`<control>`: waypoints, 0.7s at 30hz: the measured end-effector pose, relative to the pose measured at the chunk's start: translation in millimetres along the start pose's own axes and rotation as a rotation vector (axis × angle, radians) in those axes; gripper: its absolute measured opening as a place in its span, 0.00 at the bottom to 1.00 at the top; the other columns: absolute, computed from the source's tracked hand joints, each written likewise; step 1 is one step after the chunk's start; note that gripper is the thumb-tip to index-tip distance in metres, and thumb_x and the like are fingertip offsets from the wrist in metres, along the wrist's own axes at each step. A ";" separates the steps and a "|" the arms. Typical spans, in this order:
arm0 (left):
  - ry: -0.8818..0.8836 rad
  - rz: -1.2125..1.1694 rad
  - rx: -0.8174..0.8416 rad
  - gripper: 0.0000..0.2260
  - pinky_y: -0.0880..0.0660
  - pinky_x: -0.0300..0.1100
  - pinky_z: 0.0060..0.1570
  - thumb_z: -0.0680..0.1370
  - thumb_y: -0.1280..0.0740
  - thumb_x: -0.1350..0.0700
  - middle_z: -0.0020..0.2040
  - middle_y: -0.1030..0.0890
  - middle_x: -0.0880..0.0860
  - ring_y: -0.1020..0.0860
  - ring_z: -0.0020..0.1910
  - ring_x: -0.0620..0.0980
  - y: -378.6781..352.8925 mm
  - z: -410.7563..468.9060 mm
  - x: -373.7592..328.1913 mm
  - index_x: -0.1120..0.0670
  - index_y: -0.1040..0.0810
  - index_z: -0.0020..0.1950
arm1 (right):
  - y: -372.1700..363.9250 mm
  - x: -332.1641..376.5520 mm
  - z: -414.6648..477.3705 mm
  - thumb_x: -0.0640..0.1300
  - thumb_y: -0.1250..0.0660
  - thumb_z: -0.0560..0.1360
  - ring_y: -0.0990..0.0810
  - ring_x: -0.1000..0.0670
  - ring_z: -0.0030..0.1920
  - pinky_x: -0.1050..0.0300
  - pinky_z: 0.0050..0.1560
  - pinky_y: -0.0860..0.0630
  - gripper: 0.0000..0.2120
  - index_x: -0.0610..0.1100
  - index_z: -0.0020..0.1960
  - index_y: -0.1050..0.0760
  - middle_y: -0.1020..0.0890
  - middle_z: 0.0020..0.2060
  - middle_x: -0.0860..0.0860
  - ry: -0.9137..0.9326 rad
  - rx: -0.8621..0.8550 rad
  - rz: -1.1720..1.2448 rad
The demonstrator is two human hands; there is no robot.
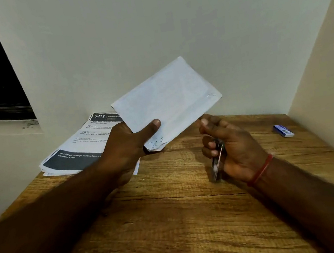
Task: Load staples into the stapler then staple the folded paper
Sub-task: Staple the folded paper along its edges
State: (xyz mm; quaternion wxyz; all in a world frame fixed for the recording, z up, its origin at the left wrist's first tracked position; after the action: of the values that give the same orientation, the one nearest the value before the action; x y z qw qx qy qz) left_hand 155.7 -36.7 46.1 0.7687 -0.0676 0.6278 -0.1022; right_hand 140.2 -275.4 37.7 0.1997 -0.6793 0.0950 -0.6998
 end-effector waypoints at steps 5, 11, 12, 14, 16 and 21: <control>0.054 -0.064 0.019 0.16 0.12 0.51 0.45 0.83 0.24 0.58 0.63 0.10 0.58 0.10 0.59 0.62 -3.4 0.2 8.0 0.58 0.15 0.70 | -11.7 -10.3 -4.7 0.47 0.19 0.74 0.31 0.52 0.29 0.60 0.25 0.34 0.10 0.45 0.51 0.16 0.15 0.43 0.47 -0.035 0.007 -0.148; 0.092 -0.102 0.059 0.16 0.15 0.58 0.60 0.82 0.24 0.59 0.65 0.10 0.57 0.11 0.64 0.61 -10.9 -2.7 12.5 0.59 0.16 0.71 | -13.3 -9.5 -11.0 0.44 0.20 0.78 0.30 0.53 0.31 0.61 0.28 0.32 0.09 0.39 0.53 0.11 0.11 0.45 0.45 0.004 -0.037 -0.350; 0.098 -0.116 0.062 0.17 0.15 0.58 0.61 0.82 0.24 0.60 0.65 0.10 0.57 0.11 0.64 0.61 -12.3 -3.4 12.8 0.59 0.16 0.71 | -15.1 -9.8 -12.4 0.43 0.19 0.77 0.29 0.53 0.31 0.62 0.28 0.32 0.09 0.38 0.54 0.11 0.12 0.43 0.46 0.002 -0.030 -0.370; 0.107 -0.130 0.069 0.17 0.15 0.58 0.62 0.83 0.25 0.61 0.66 0.10 0.58 0.11 0.65 0.61 -14.7 -4.9 13.8 0.60 0.16 0.71 | -22.9 -11.6 -16.6 0.39 0.19 0.75 0.24 0.56 0.29 0.64 0.27 0.30 0.12 0.36 0.57 0.12 0.13 0.39 0.47 -0.014 0.012 -0.360; 0.111 -0.132 0.074 0.16 0.14 0.57 0.62 0.83 0.26 0.61 0.65 0.10 0.58 0.11 0.64 0.61 -16.5 -5.7 14.3 0.60 0.16 0.71 | -30.7 -14.2 -21.0 0.32 0.21 0.76 0.19 0.59 0.26 0.68 0.26 0.27 0.13 0.32 0.60 0.15 0.12 0.38 0.47 -0.012 0.050 -0.314; 0.116 -0.127 0.065 0.16 0.18 0.64 0.70 0.83 0.25 0.62 0.66 0.11 0.59 0.12 0.66 0.63 -16.1 -5.1 15.9 0.60 0.16 0.71 | -28.6 -15.7 -16.9 0.36 0.19 0.76 0.23 0.55 0.28 0.64 0.26 0.29 0.12 0.35 0.59 0.13 0.14 0.38 0.44 0.005 0.023 -0.368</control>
State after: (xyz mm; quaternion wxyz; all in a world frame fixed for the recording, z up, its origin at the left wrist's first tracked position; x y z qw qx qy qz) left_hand 152.7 -56.1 33.7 0.7248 -0.0760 0.6621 -0.1748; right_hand 119.1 -245.5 33.9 0.0759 -0.6811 -0.0382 -0.7273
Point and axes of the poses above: each hand's wrist, its own z-axis towards the middle knuckle, its own y-axis out of the back of the hand, x = y × z, the point moved 8 cm from there along z, towards the middle knuckle
